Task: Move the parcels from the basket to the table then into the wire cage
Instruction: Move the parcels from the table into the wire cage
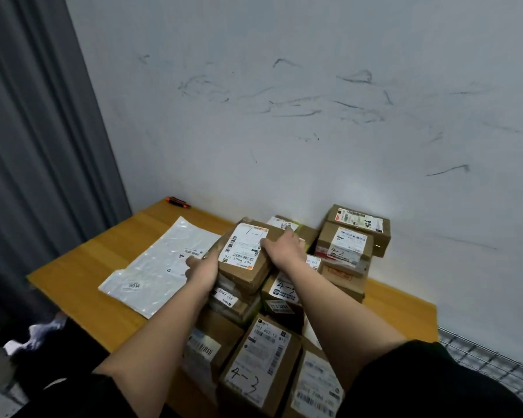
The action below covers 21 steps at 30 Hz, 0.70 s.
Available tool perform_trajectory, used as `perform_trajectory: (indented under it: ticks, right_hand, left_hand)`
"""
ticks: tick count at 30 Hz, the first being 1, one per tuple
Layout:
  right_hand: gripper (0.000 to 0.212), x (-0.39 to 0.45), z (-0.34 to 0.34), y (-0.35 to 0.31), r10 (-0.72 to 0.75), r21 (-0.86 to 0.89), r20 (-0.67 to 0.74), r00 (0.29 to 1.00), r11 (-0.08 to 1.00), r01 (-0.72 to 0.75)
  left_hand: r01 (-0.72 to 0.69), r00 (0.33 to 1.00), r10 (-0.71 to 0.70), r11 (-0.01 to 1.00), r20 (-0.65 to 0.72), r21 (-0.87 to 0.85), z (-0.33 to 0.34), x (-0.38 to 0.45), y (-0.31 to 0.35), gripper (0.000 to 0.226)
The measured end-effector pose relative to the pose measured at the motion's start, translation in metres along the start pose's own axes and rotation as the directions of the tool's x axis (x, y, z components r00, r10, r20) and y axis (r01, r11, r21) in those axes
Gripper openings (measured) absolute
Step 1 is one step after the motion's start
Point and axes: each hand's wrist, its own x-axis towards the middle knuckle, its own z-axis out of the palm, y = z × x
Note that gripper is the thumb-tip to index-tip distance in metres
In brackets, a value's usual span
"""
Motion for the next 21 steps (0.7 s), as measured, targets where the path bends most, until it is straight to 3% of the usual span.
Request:
perform_trajectory:
  ticks: [5,8,13,16,21]
  right_hand:
    - [0.085,0.003,0.005,-0.003,0.004,0.101,0.046,0.999,0.995,-0.008]
    - [0.08,0.004,0.001,-0.009,-0.036,0.186,-0.003,0.999,0.982,0.036]
    - [0.079,-0.004,-0.02,-0.024,-0.121,0.395,-0.076,0.99,0.908,0.141]
    - [0.079,-0.011,-0.045,-0.025,-0.146,0.514,-0.116,0.982,0.837,0.185]
    - [0.076,-0.025,-0.106,-0.004,-0.165,0.52,-0.249,0.954,0.808,0.275]
  left_hand:
    - [-0.001,1.0,0.003,0.996,0.017,-0.094,0.006,0.002,0.001,0.069]
    - [-0.072,0.997,0.071,0.993,-0.015,-0.091,0.003,0.001,0.007,0.043]
    - [-0.233,0.973,0.231,0.96,-0.031,-0.155,-0.004,-0.014,0.033,0.039]
    - [-0.257,0.962,0.271,0.944,0.04,-0.205,0.002,-0.036,0.052,0.036]
    - [-0.31,0.922,0.345,0.93,0.174,-0.198,0.036,-0.091,0.073,0.031]
